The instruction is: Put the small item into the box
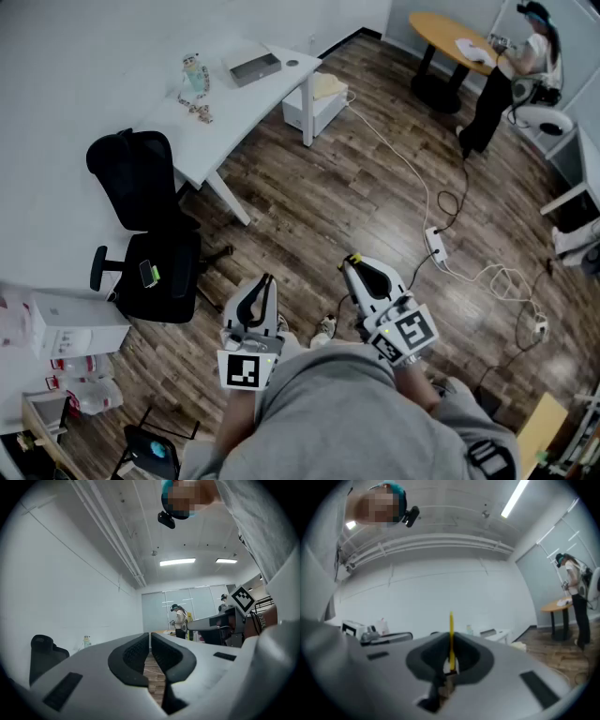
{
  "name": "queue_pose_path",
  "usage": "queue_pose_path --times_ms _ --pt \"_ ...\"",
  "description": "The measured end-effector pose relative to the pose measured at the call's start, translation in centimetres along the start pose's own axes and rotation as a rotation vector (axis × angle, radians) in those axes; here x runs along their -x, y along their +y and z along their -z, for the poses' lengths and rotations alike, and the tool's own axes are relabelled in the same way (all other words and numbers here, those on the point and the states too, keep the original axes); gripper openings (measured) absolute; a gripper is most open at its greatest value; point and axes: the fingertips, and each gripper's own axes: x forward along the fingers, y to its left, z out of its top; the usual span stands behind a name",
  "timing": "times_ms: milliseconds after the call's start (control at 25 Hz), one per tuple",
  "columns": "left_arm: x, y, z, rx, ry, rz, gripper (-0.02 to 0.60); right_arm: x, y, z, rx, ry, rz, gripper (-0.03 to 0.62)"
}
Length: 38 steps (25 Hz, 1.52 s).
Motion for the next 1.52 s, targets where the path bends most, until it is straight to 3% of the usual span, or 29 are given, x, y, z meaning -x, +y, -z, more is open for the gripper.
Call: queue_pose_path --times_ms 200,920,1520 --pt "-1.0 -0.4 0.2 0.021 0.001 -0.004 0.046 0.6 -0.7 0.0 0.000 0.004 0.007 0.046" --pt "-6.2 -3.7 0.2 0.029 -0.030 0.102 0.046 2.8 -4.4 -0.4 0.043 0.012 0.069 0.046" --pt "-15.9 2.7 1.8 0.044 -0.005 0.128 0.046 -6.3 -11.3 -1.2 0.010 0.038 0.121 0.048"
